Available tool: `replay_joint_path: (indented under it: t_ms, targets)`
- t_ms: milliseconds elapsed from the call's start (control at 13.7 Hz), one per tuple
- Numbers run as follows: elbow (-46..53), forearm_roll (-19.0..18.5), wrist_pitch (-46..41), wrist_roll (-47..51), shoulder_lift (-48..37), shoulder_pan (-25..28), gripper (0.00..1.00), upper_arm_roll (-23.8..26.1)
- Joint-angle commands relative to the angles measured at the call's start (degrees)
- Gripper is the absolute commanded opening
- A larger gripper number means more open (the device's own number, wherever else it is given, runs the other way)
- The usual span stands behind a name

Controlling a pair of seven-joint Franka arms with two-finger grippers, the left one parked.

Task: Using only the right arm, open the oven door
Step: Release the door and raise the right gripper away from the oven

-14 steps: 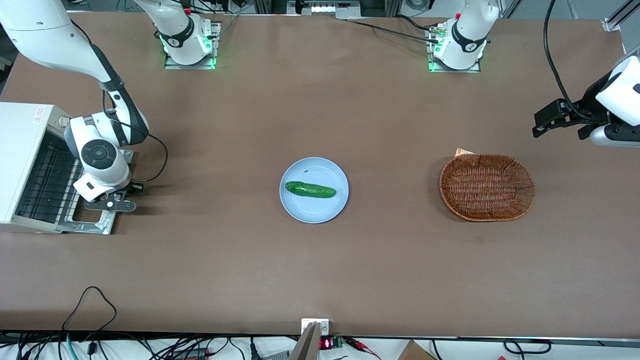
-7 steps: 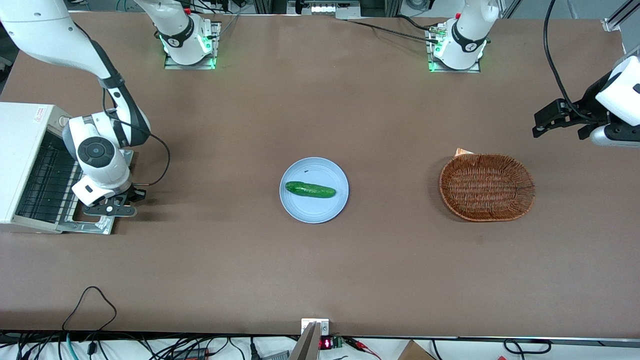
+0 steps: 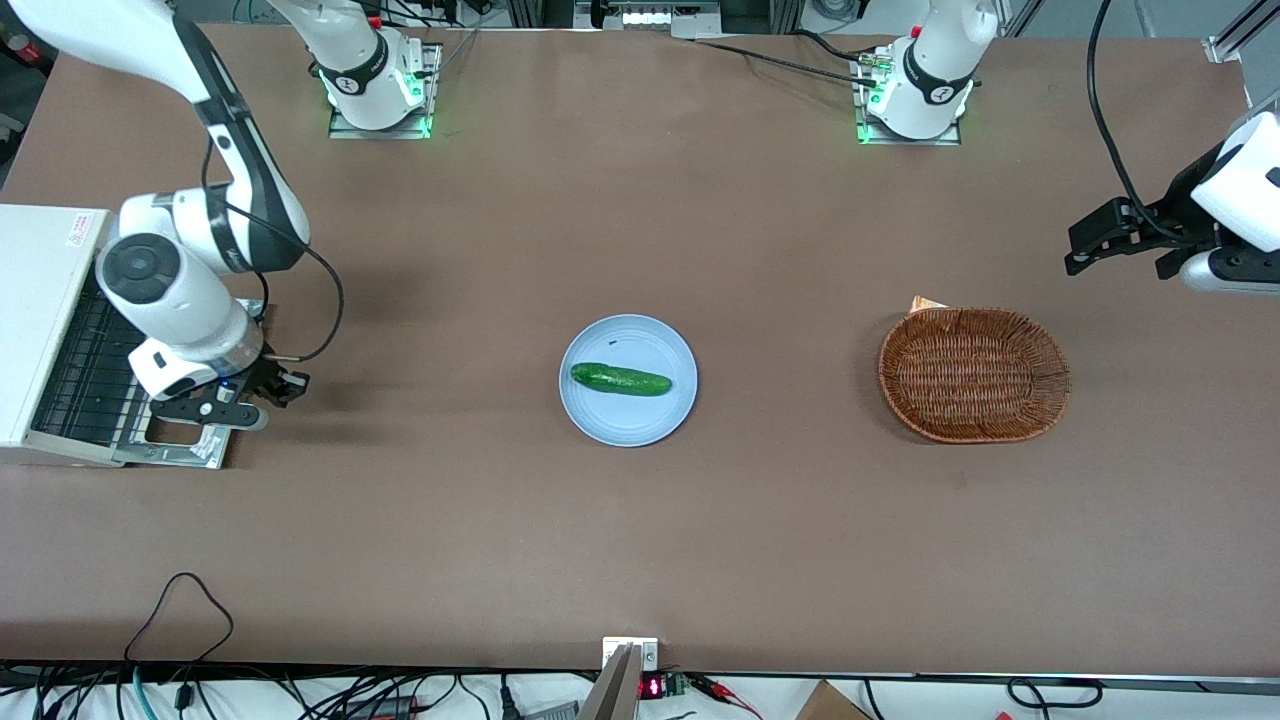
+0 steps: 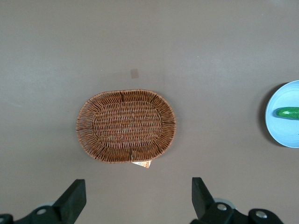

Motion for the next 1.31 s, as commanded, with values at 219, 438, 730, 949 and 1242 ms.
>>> replay_joint_path:
  t_ms: [219,438,730,949,1242]
  targets:
    - [12.90,12.08,-23.06,-7.69,-4.61,1.28,0.00,-0.06]
    - [18.46,14.38,-32.40,-9.12,-6.36,1.37,0.01,-0.15]
    - [19.34,15.79,-36.89,-9.47,-10.76,2.68,0.17,-0.67]
    - [19.96,15.88,-38.57,-11.40,-12.08,2.95,0.23,-0.76]
    - [20.57,15.79,-39.19,-11.67,-12.61,2.95,0.49,-0.67]
